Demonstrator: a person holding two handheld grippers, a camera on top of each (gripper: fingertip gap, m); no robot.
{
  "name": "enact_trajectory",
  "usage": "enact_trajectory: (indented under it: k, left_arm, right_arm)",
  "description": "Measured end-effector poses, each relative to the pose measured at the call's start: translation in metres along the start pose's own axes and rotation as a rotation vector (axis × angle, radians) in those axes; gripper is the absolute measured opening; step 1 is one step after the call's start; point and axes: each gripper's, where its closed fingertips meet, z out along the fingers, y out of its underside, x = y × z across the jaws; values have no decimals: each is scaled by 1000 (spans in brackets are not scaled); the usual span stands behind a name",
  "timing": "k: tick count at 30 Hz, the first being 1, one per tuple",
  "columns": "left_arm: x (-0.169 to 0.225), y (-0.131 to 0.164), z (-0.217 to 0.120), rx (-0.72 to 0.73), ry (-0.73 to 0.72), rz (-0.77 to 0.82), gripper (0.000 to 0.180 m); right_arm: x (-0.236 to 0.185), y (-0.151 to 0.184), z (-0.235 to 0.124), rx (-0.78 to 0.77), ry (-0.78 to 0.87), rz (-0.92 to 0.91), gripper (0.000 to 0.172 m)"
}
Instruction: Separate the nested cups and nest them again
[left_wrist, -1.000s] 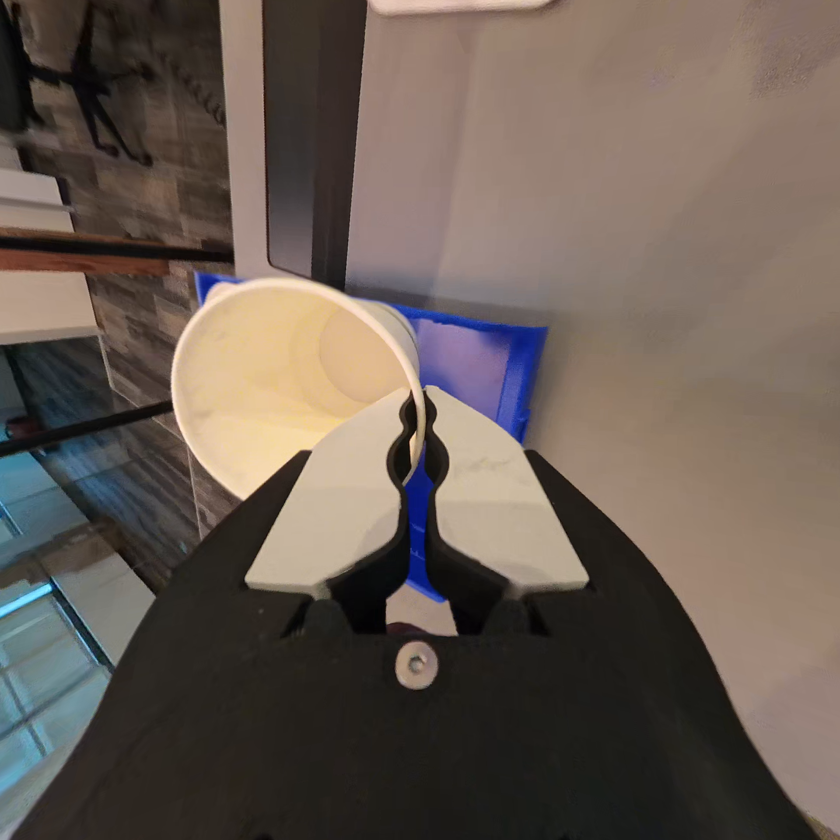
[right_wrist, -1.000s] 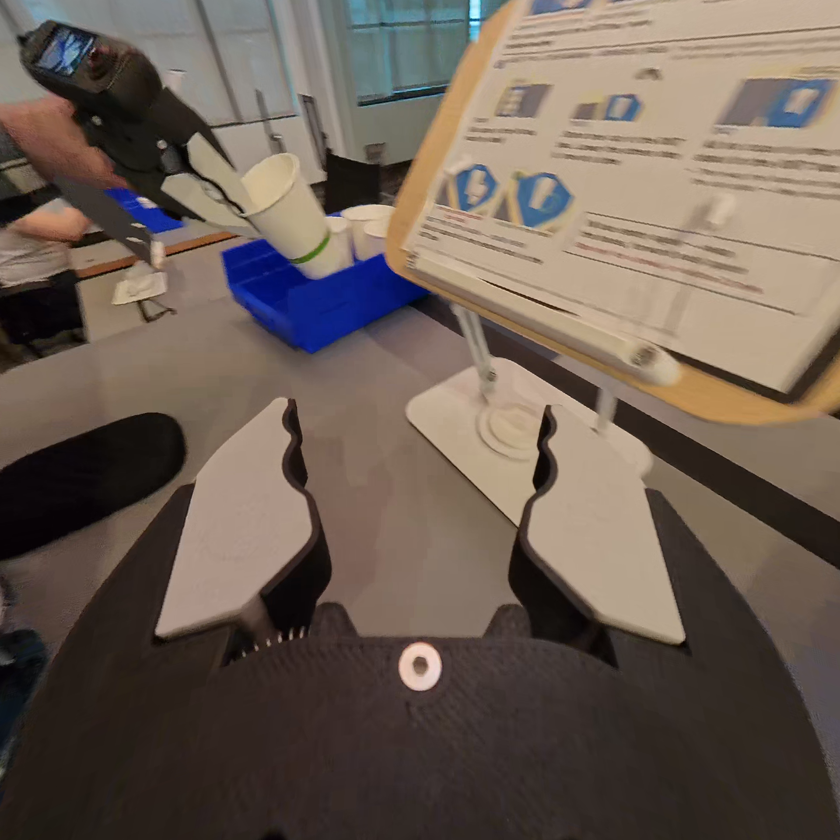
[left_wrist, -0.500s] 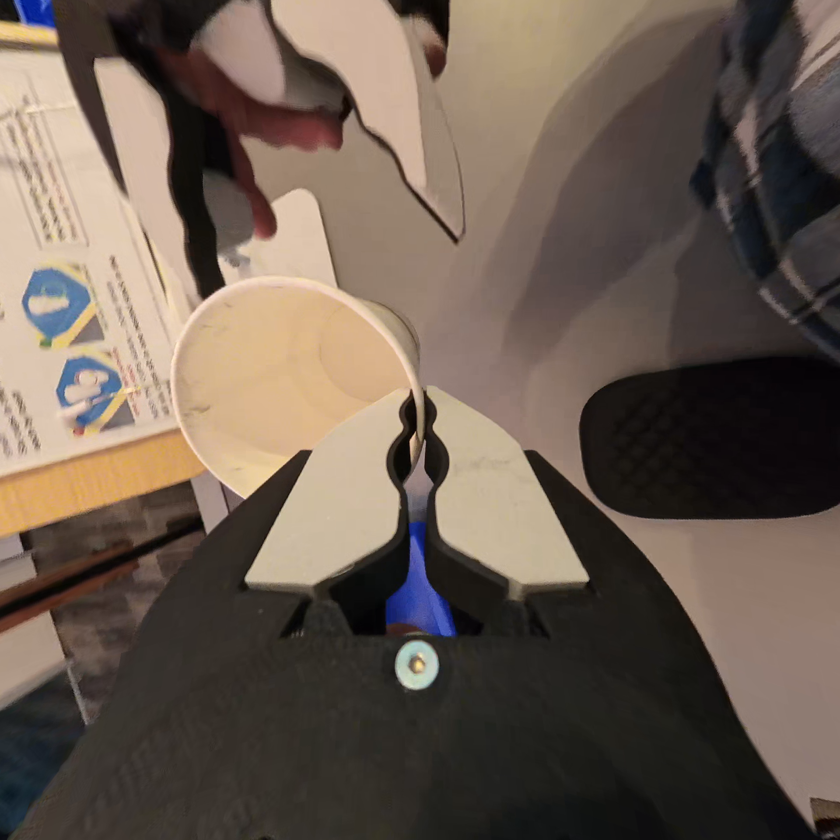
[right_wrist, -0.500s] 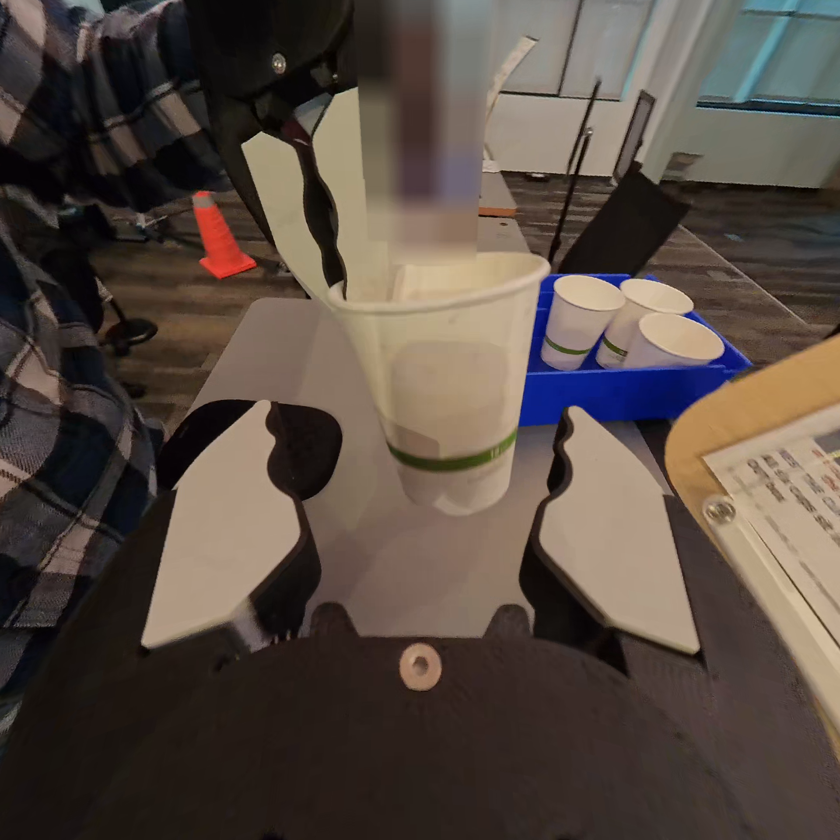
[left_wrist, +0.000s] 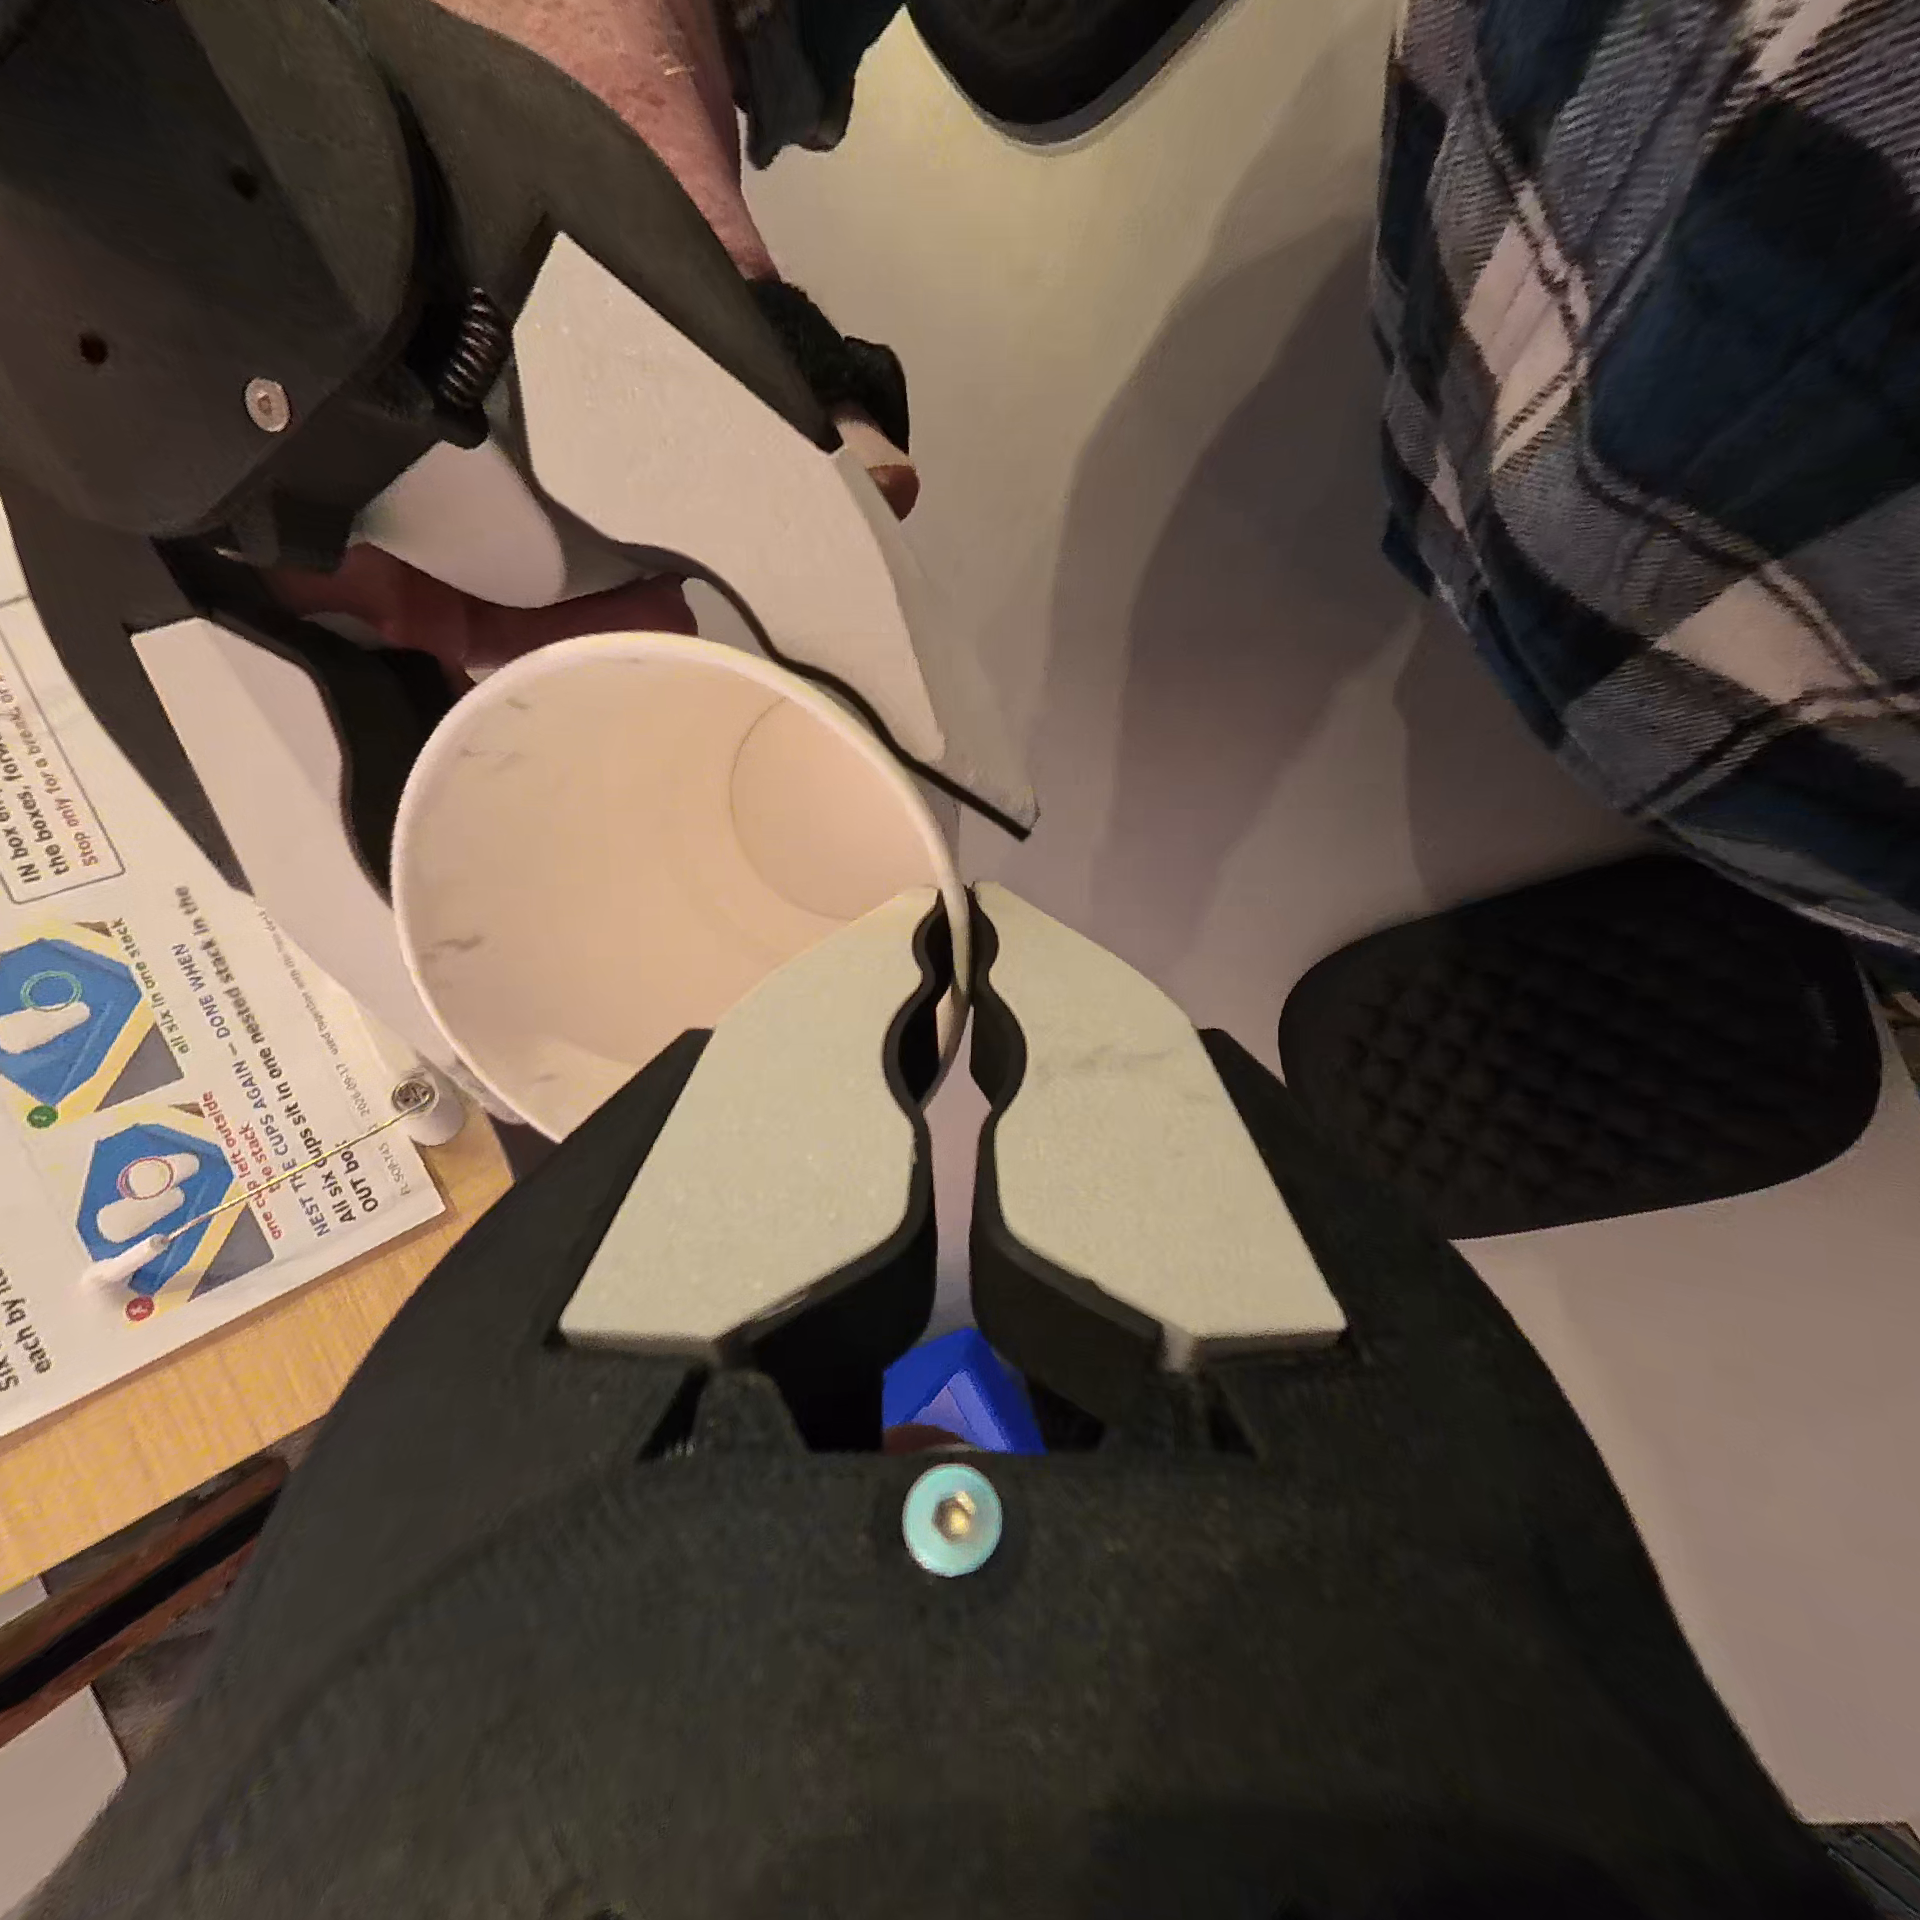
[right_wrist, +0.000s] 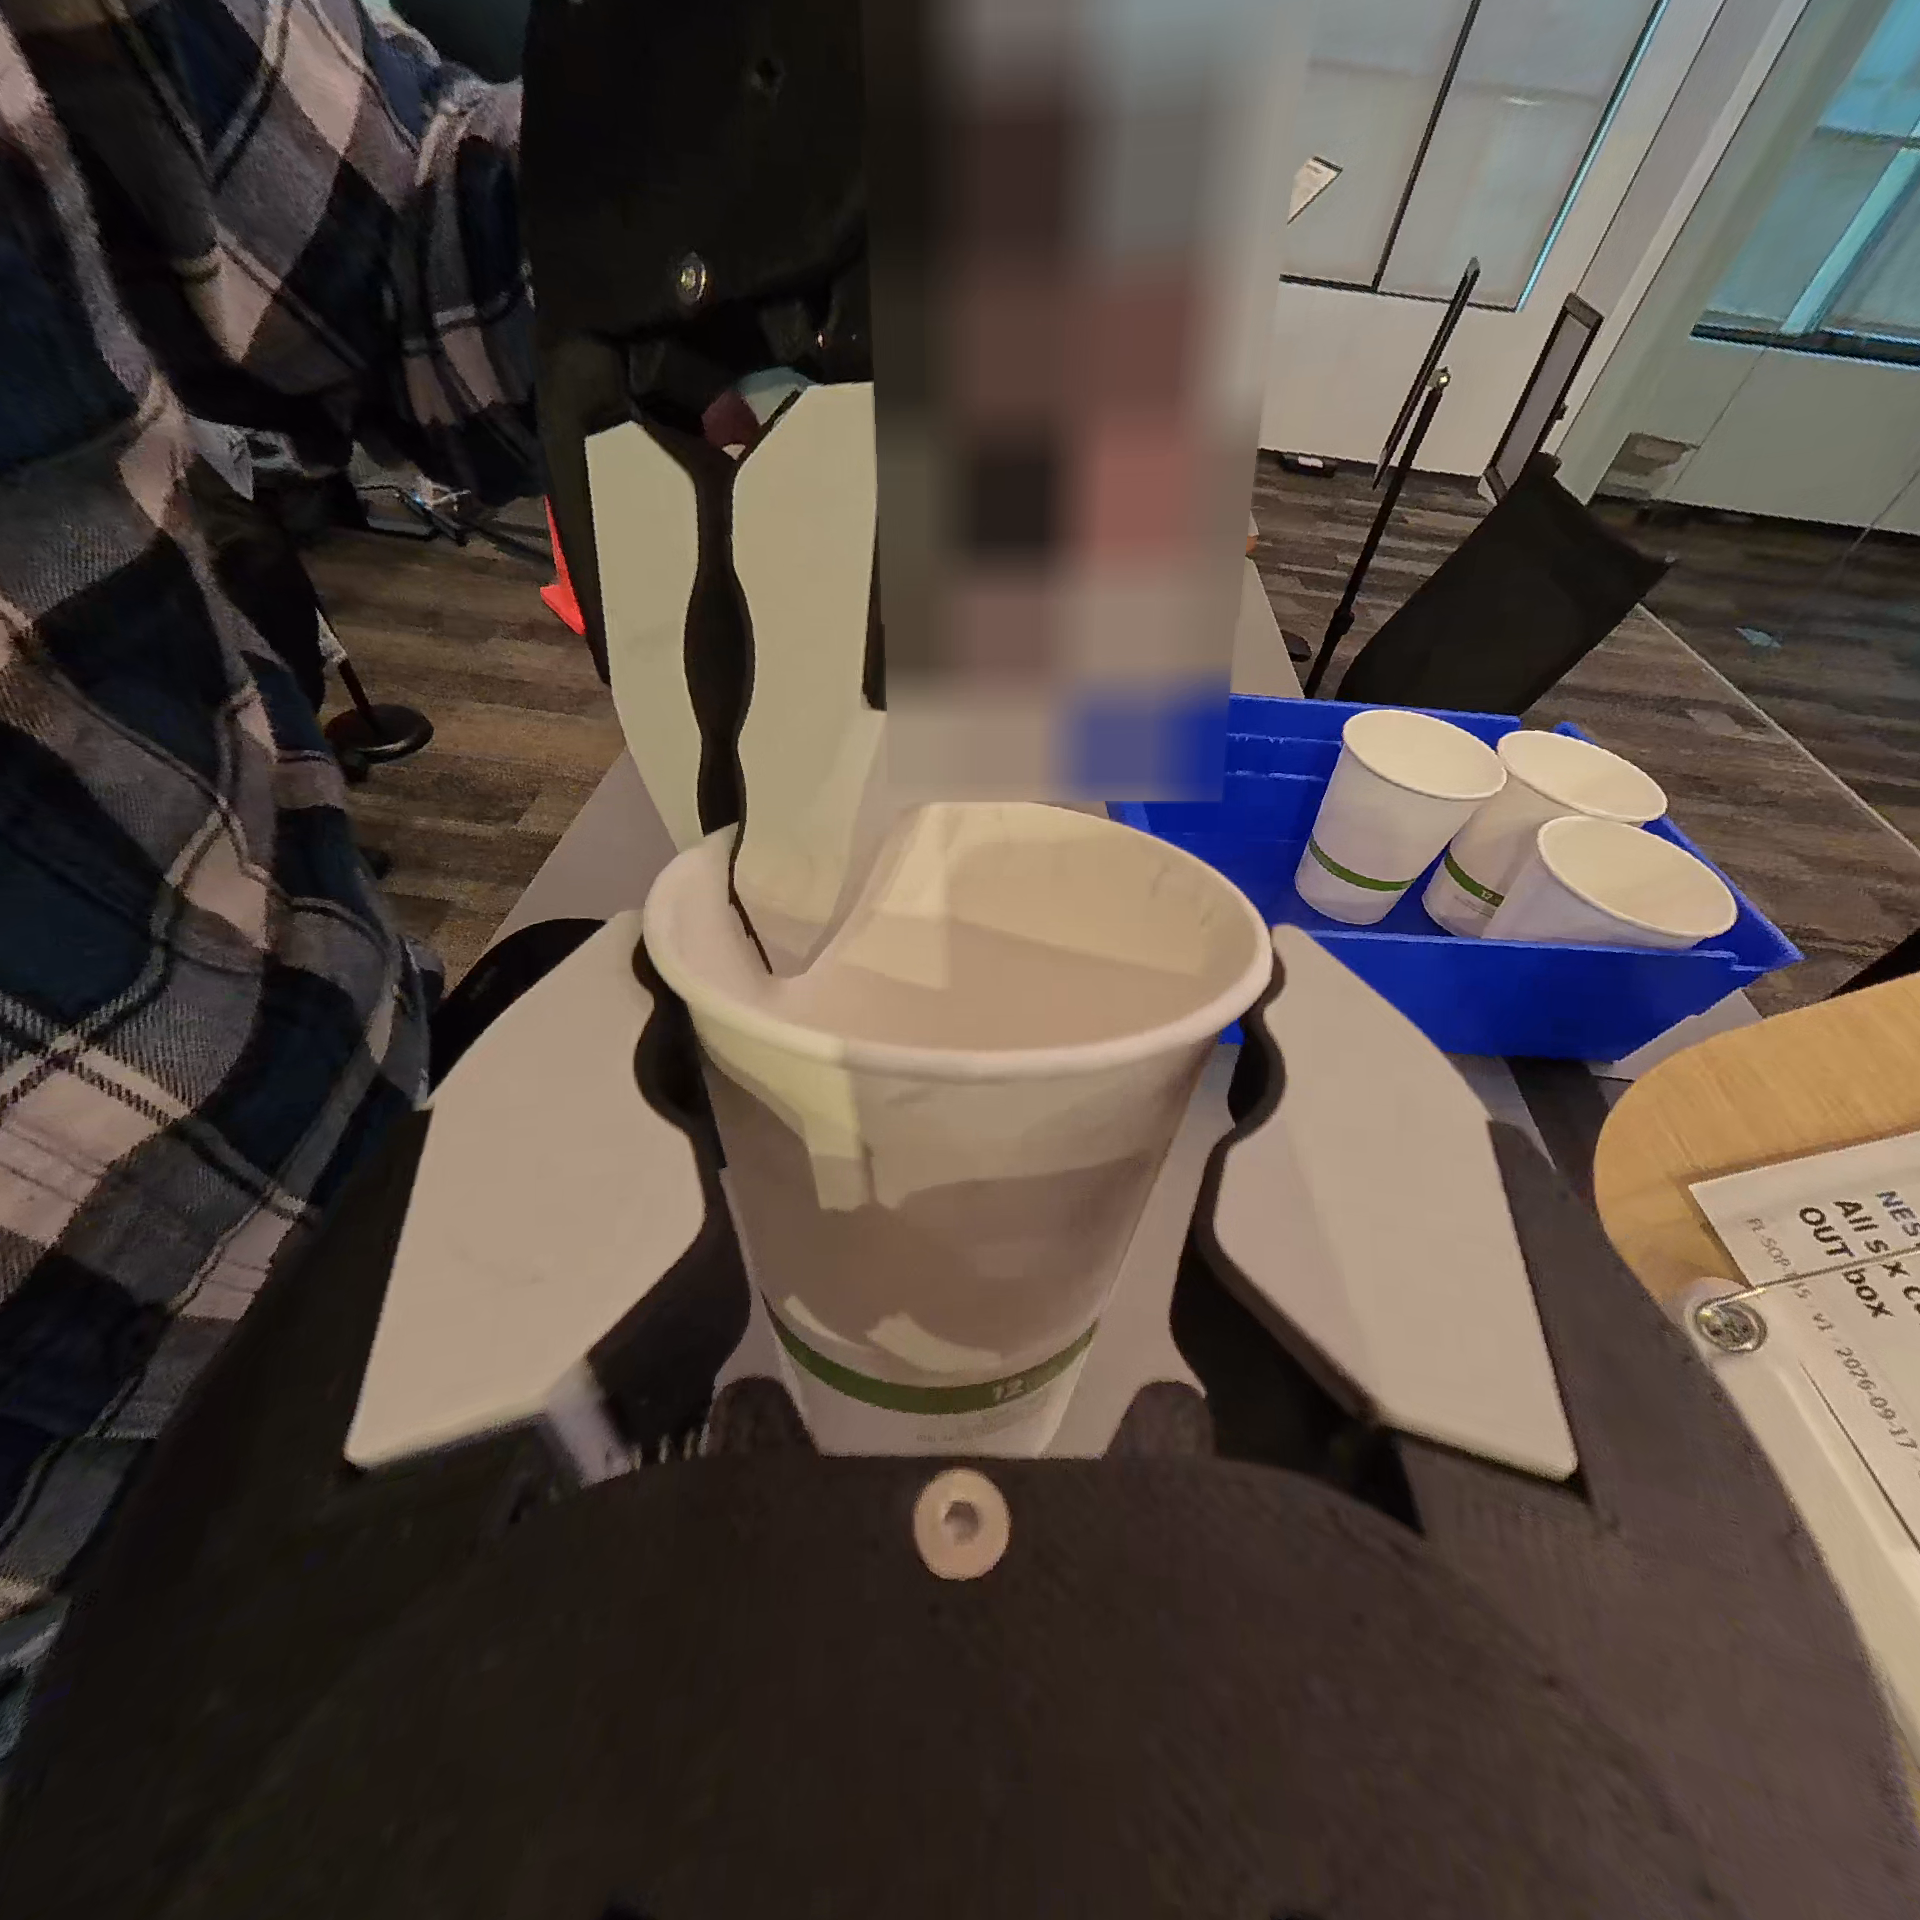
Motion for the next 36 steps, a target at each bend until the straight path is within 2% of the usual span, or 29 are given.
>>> enact_trajectory:
  k: [4, 16, 21, 24, 26, 29, 31, 36]
  left_arm:
    - [0, -3, -1, 6, 15, 12, 0]
    - [-2, -10, -2, 10, 8, 6, 1]
    - [-23, -7, -13, 15, -95, -88, 41]
    - [-35, 4, -28, 12, -167, -146, 65]
    - [-37, 13, -33, 2, -197, -180, 54]
    - [-33, 21, -30, -3, -196, -212, 19]
    - [-28, 24, -24, -1, -186, -233, 5]
    - [-20, 30, -7, -16, -164, -279, 2]
  right_arm:
    - [-1, 6, -2, -18, -4, 4, 104]
    - [-3, -5, -6, 126, -15, 74, 97]
    - [7, -6, -21, 168, 24, 122, 97]
    - [21, -1, -48, 186, 97, 144, 97]
    - [33, 4, -71, 191, 164, 160, 97]
    - [57, 14, -118, 194, 305, 172, 97]
    - [76, 28, -156, 154, 435, 167, 97]
    - [116, 48, -270, 144, 750, 181, 97]
